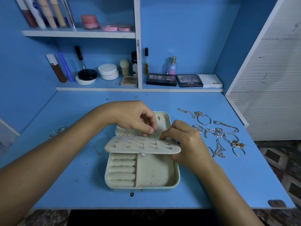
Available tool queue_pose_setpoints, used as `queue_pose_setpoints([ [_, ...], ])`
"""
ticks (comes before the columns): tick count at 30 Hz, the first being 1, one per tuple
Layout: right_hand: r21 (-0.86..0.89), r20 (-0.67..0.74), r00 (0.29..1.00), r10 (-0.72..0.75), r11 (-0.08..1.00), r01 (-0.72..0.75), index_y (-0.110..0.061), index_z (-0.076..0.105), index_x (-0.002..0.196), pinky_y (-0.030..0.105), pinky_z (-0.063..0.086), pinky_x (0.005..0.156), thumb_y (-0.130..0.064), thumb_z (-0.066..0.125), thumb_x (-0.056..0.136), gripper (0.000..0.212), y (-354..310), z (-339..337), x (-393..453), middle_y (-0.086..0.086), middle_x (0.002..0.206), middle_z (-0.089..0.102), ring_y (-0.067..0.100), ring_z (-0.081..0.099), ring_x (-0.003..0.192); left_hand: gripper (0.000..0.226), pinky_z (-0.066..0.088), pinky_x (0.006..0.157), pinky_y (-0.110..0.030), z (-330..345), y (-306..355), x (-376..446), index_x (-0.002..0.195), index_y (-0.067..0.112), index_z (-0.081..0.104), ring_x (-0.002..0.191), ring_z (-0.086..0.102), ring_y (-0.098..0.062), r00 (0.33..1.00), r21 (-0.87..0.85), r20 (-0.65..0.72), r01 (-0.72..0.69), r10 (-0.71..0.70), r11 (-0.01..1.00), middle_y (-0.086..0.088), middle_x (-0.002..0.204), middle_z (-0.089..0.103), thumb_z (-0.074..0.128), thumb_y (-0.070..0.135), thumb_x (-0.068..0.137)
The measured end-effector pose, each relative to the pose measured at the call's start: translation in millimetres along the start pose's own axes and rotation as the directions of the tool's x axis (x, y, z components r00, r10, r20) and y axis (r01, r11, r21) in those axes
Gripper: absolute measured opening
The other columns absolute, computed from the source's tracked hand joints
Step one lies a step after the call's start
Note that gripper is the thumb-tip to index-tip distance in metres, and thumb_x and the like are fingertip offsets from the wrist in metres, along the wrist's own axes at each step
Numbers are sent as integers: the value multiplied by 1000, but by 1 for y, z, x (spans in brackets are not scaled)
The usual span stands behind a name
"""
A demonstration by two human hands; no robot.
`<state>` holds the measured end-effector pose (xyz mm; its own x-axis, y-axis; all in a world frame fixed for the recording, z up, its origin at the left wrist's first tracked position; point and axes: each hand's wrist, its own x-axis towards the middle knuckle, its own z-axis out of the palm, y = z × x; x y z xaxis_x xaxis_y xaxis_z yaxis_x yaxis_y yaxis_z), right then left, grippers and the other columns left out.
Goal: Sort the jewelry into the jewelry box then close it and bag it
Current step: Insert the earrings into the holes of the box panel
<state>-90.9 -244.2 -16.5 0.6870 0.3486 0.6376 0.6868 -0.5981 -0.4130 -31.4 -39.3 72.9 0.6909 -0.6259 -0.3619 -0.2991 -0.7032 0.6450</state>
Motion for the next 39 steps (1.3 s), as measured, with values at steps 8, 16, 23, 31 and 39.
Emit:
queue_pose_setpoints([
  [8,-11,-22,1000,-2,1000,2,-14,74,80,18,33,60,-16,59,74,17,2,2,-1,-2,75,51,5,36,68,4,50,81,-19,-1,8,1,95,25,71,79,70,-3,999,103,48,9,-14,995,18,77,72,67,24,94],
  [16,-7,-38,999,-7,1000,7,-14,74,80,19,35,60,-20,63,77,14,1,3,-1,-3,75,51,6,37,68,8,52,80,-31,1,11,3,88,35,68,76,66,-2,998,211,54,15,-27,977,12,78,74,66,29,94],
  [23,-6,-48,999,-13,1000,12,-14,74,80,22,38,57,-22,62,78,15,1,4,-1,-2,74,51,7,38,67,5,55,85,-34,-1,16,2,91,31,71,79,67,-2,997,264,63,16,-34,964,15,80,73,66,29,93],
  [31,-1,-49,999,-11,1000,11,-15,74,80,23,40,57,-24,62,79,15,1,4,-2,-2,75,53,6,38,68,4,54,87,-34,-1,17,4,92,32,72,77,65,1,998,302,52,15,-32,953,16,84,73,68,32,91],
  [39,-3,-48,999,-25,1000,25,-15,75,81,29,45,53,-24,61,80,17,1,3,-2,-1,76,54,15,48,65,4,50,75,-23,-1,20,7,91,35,71,70,61,4,998,361,60,8,-31,933,17,83,72,68,32,90],
])
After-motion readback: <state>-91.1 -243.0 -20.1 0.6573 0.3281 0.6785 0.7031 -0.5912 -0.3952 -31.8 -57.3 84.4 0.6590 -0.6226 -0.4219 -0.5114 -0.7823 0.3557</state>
